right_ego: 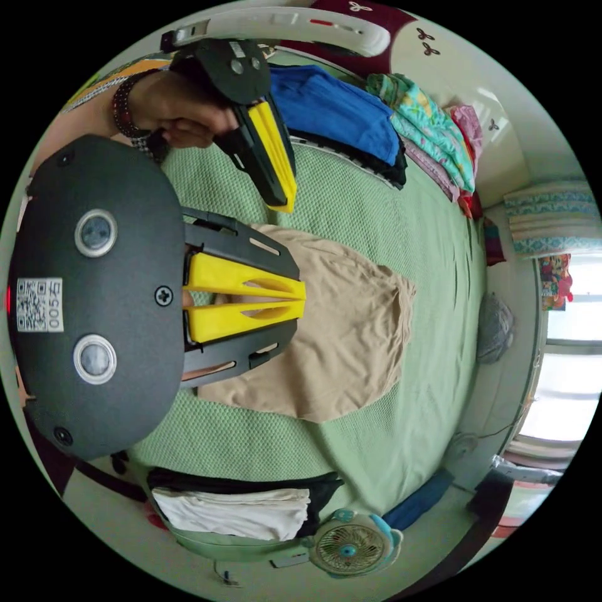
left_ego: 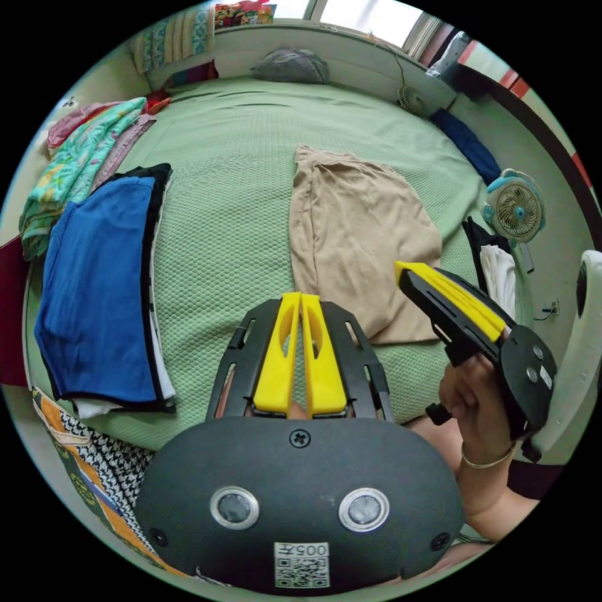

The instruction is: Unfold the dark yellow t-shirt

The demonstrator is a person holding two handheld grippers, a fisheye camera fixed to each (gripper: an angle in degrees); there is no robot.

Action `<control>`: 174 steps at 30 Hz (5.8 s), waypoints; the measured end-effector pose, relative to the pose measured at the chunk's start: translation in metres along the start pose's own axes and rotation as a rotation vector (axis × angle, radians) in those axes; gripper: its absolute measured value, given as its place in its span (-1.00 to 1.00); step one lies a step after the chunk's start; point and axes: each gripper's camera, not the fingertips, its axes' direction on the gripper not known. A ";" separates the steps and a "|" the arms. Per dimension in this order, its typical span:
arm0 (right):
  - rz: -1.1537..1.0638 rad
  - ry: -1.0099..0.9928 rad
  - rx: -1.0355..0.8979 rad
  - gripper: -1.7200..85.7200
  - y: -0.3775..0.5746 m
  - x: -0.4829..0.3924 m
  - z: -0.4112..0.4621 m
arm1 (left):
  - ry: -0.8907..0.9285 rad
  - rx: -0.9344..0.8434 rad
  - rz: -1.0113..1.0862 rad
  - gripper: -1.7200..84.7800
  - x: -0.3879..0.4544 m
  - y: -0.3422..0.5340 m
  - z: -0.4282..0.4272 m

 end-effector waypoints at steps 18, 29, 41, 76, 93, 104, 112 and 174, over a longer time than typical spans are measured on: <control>0.066 -0.022 -0.026 -0.98 0.007 0.000 0.010 | -0.087 0.109 0.025 -0.98 0.026 0.022 -0.019; 0.014 0.101 0.080 -0.99 0.016 -0.019 0.010 | -0.121 0.123 0.026 -0.97 0.034 0.032 -0.021; 0.003 0.047 0.026 -0.99 0.011 -0.029 0.029 | -0.161 0.190 0.052 -0.96 0.031 0.040 -0.027; -0.291 -0.028 -0.191 -0.69 -0.012 -0.085 0.103 | -0.003 0.096 -0.087 -0.97 -0.046 0.017 -0.028; -0.151 -0.261 -0.141 -0.95 -0.043 0.009 0.070 | -0.021 0.048 -0.027 -0.96 -0.039 0.001 -0.011; -0.082 -0.323 -0.126 -0.95 -0.059 0.070 0.050 | -0.025 0.020 0.025 -0.97 -0.024 -0.006 0.007; -0.031 -0.358 -0.145 -0.95 -0.070 0.103 0.051 | -0.056 0.016 0.106 -0.96 -0.002 -0.005 0.012; -0.057 -0.339 -0.024 -0.67 -0.061 0.149 -0.013 | 0.051 -0.011 0.225 -0.76 0.008 -0.012 0.068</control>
